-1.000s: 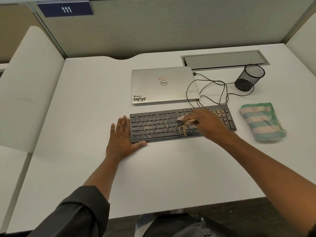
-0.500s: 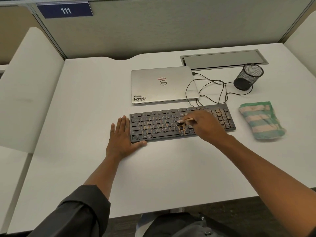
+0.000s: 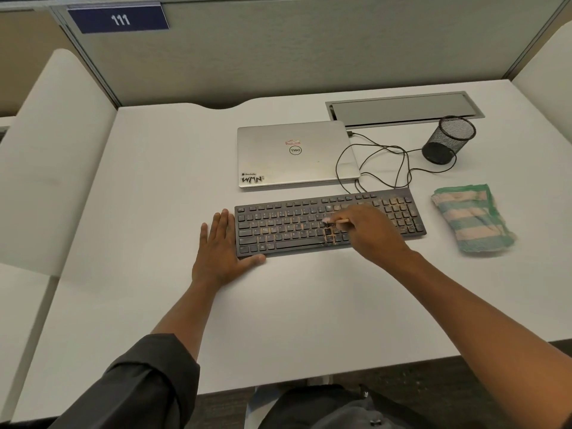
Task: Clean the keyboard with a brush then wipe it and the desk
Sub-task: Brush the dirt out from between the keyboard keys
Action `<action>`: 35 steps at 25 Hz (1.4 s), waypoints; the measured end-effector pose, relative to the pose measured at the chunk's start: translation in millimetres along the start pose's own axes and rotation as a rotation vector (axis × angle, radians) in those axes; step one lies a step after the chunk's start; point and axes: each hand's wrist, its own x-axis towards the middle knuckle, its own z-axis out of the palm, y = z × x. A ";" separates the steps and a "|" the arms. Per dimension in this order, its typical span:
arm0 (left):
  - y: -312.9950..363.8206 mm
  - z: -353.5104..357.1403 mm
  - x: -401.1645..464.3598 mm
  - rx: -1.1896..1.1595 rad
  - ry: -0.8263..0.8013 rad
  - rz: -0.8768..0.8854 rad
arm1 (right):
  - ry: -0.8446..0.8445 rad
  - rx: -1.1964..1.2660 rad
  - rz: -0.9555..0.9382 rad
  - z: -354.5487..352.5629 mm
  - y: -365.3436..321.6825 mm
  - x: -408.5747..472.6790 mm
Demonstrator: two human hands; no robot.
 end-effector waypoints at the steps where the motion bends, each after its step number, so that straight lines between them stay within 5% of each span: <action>1: -0.2 0.4 -0.2 -0.002 0.004 0.001 | -0.010 -0.005 -0.006 -1.2 -1.4 -6.8; 6: -0.4 1.0 0.5 -0.006 0.009 0.004 | 0.109 0.053 0.016 -15.7 -3.8 10.2; 15: -1.2 1.8 0.3 0.003 0.009 0.003 | 0.005 -0.019 -0.010 -4.3 -4.9 -26.6; 20: -0.9 2.2 1.2 0.001 0.012 0.003 | 0.109 0.031 -0.003 -14.9 -3.8 -8.0; 30: -0.9 2.0 1.6 0.002 -0.002 0.001 | -0.007 -0.037 -0.052 5.4 -4.8 -43.9; 35: -0.3 1.5 1.1 0.002 0.002 0.003 | 0.084 -0.003 -0.027 -5.4 -2.0 -23.7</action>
